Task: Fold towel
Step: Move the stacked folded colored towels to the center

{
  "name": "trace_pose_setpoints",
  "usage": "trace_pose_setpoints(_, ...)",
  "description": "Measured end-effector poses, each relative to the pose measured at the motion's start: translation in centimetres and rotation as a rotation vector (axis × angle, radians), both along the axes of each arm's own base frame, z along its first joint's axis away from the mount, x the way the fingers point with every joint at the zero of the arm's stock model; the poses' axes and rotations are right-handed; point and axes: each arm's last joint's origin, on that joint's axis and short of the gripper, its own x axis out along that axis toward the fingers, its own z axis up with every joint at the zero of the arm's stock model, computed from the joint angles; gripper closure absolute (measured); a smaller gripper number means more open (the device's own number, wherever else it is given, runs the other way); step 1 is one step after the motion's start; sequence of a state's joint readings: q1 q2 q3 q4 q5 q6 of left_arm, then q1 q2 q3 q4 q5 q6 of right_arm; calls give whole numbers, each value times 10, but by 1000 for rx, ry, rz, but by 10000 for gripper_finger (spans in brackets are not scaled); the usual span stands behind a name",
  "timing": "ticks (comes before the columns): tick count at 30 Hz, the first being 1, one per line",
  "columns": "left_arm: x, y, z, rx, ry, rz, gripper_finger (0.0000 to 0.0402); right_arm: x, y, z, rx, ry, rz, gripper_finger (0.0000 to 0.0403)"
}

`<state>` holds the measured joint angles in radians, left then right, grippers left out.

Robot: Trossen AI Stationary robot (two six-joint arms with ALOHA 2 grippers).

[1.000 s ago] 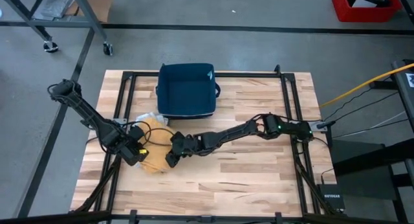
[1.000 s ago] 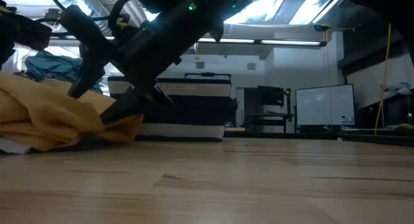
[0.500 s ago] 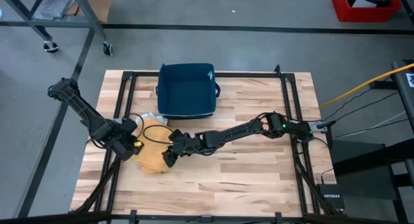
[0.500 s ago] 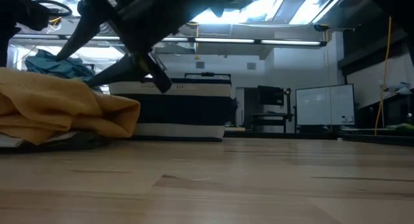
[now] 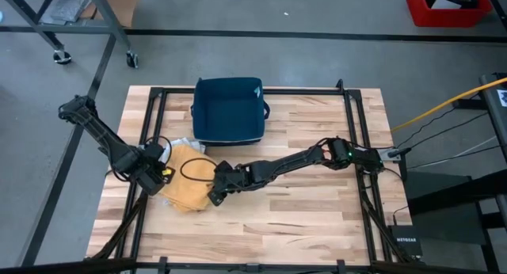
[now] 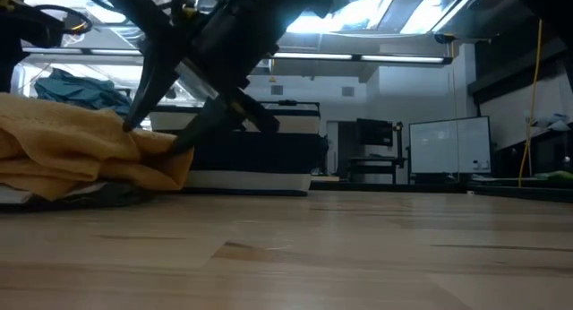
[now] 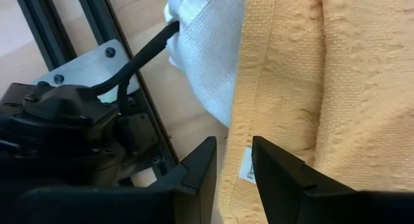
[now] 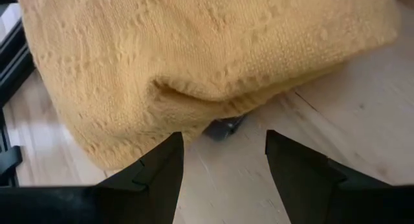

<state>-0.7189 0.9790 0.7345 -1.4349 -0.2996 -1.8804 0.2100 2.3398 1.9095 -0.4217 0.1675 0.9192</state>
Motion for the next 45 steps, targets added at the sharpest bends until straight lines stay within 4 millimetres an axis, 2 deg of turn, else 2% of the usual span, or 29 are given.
trace_pose_setpoints(14, 14, -13, -15, 72, 120, -32, 312, -1, 0, 4, -2, -2, 22, 182)
trace_pose_setpoints(20, 23, -21, -19, 55, 116, -45, 312, -5, -1, 26, -10, -44, 39, 182)
trace_pose_setpoints(26, 27, -21, -24, 60, 108, 31, 312, -14, -5, 51, -91, -55, 20, 182)
trace_pose_setpoints(37, 65, -27, -51, 21, 95, -11, 312, -38, -13, 79, -193, 31, -37, 182)
trace_pose_setpoints(45, 102, -38, -75, -47, -40, -80, 312, -63, -21, 98, -303, 147, -85, 182)
